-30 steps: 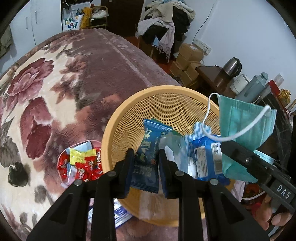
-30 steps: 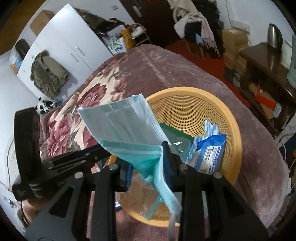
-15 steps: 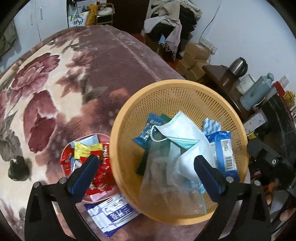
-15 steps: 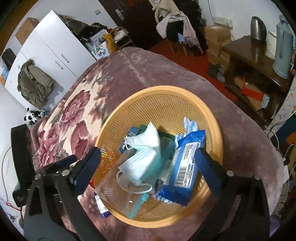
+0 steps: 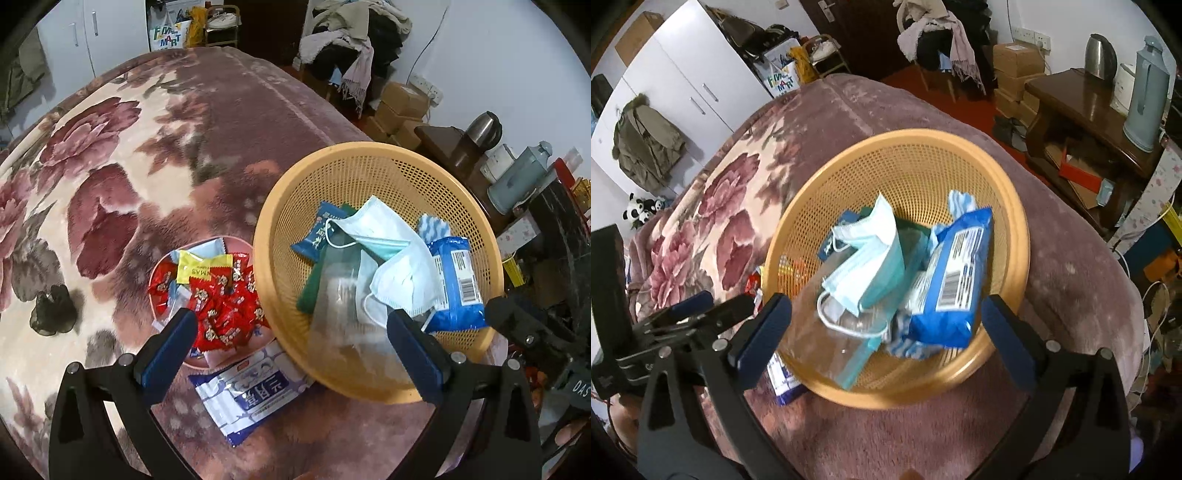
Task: Organize soft objects
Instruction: 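Move both tools back over the black hair tie and scrunchie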
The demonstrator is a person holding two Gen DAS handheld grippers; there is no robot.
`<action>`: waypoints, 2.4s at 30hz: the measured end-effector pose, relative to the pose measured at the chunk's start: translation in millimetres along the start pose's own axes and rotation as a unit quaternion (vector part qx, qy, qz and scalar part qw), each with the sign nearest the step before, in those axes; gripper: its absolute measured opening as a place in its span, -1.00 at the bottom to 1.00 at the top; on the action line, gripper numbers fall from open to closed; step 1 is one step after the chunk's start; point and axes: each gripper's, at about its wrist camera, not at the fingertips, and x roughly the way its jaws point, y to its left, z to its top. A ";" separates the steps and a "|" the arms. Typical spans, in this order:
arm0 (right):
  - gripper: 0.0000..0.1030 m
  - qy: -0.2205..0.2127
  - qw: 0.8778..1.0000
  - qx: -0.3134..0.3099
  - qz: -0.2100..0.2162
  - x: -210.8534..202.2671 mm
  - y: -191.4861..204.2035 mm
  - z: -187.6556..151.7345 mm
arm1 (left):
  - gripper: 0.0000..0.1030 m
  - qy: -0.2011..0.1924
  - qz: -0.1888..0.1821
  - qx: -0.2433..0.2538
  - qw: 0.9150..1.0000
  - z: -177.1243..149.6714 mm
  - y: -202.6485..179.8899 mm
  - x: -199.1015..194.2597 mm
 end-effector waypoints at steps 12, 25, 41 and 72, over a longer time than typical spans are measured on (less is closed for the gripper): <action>1.00 0.006 1.000 -0.015 -0.002 -4.2 20.4 -16.8 | 0.99 -0.004 0.009 -0.007 1.000 -20.3 16.6 -17.4; 1.00 0.007 0.999 -0.035 -0.004 -7.4 45.6 -29.8 | 0.99 -0.009 0.006 -0.018 1.000 -36.9 37.5 -32.0; 1.00 0.018 0.998 -0.066 -0.006 -1.7 82.4 -47.4 | 0.99 -0.013 0.004 -0.042 0.999 -62.2 74.4 -46.5; 1.00 0.051 0.988 -0.143 0.013 28.0 175.7 -81.6 | 0.99 -0.011 0.017 -0.123 0.992 -113.2 173.0 -62.7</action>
